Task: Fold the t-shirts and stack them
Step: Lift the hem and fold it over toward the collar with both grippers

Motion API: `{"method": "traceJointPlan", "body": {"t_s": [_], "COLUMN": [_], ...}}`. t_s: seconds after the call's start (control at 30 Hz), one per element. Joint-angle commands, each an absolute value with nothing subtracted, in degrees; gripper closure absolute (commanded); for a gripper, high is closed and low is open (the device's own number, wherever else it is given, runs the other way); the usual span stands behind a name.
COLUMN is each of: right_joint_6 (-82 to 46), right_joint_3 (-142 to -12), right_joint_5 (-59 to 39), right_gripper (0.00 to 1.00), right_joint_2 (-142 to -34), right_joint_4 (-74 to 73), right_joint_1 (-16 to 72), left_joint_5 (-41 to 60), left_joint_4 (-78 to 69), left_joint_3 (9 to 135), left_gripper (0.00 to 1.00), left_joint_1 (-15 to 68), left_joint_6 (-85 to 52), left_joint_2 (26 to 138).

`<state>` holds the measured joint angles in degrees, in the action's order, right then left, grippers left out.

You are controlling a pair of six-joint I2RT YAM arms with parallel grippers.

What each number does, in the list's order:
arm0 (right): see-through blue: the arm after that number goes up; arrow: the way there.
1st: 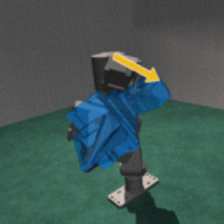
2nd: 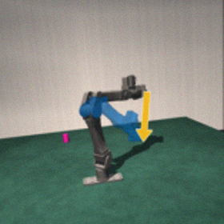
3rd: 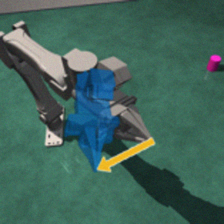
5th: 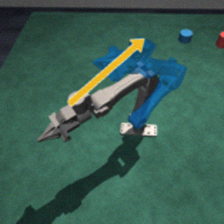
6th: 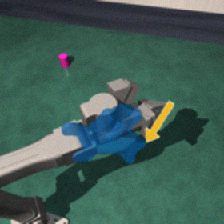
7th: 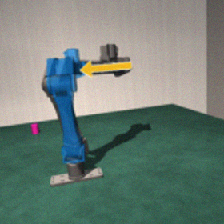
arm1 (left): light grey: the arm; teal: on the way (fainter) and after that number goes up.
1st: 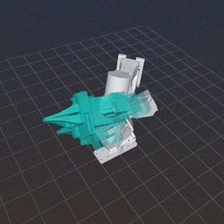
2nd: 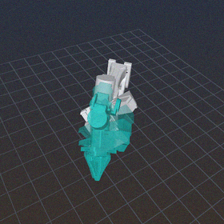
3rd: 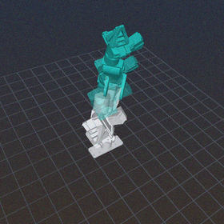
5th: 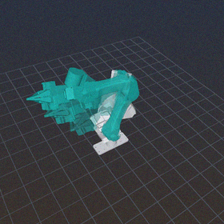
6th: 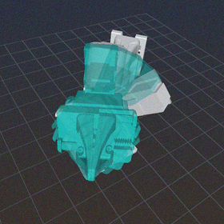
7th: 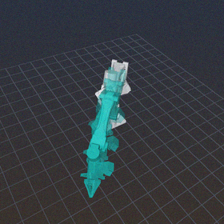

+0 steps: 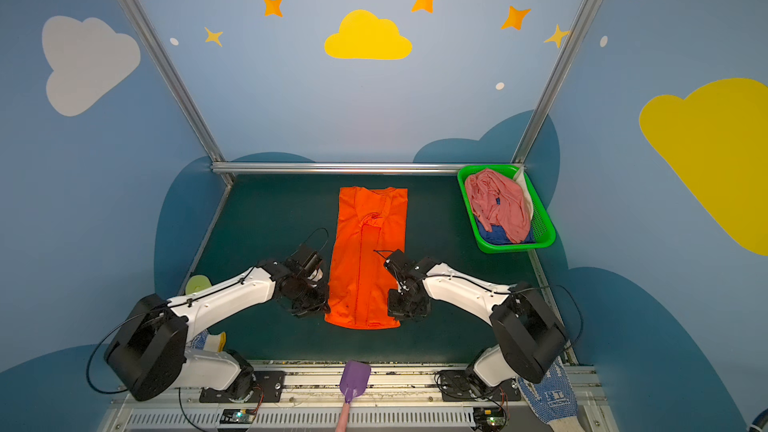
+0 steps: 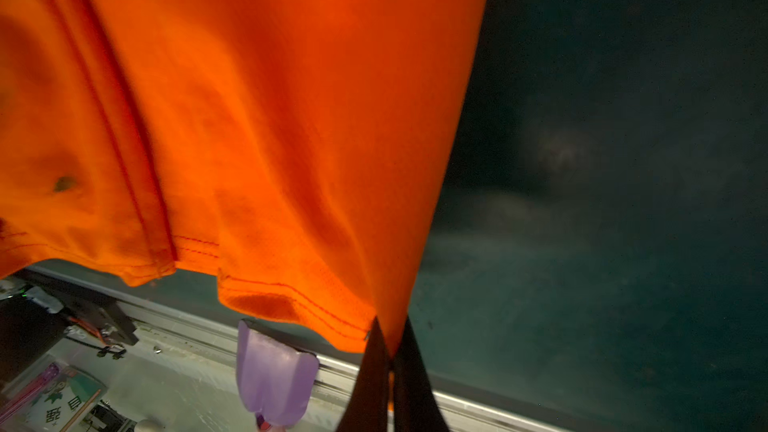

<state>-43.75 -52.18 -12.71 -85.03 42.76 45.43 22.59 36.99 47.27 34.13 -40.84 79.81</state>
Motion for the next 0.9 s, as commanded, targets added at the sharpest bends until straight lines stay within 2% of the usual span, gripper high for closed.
{"method": "traceJointPlan", "body": {"t_s": [0.0, 0.33, 0.67, 0.87], "right_joint_6": [-40.9, -32.9, -26.4, -23.1], "right_joint_3": [-55.6, -66.4, -81.8, -91.9], "right_joint_5": [-10.6, -12.0, -13.7, -16.0], "right_gripper": [1.00, 1.00, 1.00, 1.00], "right_joint_2": [-83.8, -89.2, -99.9, -107.4], "right_joint_4": [46.2, 47.6, 48.9, 51.3], "right_joint_1": [43.2, 35.2, 27.6, 23.9], "left_joint_5": [19.8, 22.2, 25.5, 27.4], "left_joint_4": [40.2, 38.7, 39.1, 43.4], "left_joint_3": [51.0, 61.9, 79.7, 92.1], "left_gripper": [0.95, 0.95, 0.95, 0.95], "left_joint_1": [33.3, 26.7, 19.4, 17.8], "left_joint_6": [-39.4, -35.1, -29.9, -26.0], "left_joint_2": [79.0, 86.7, 100.7, 109.6]}}
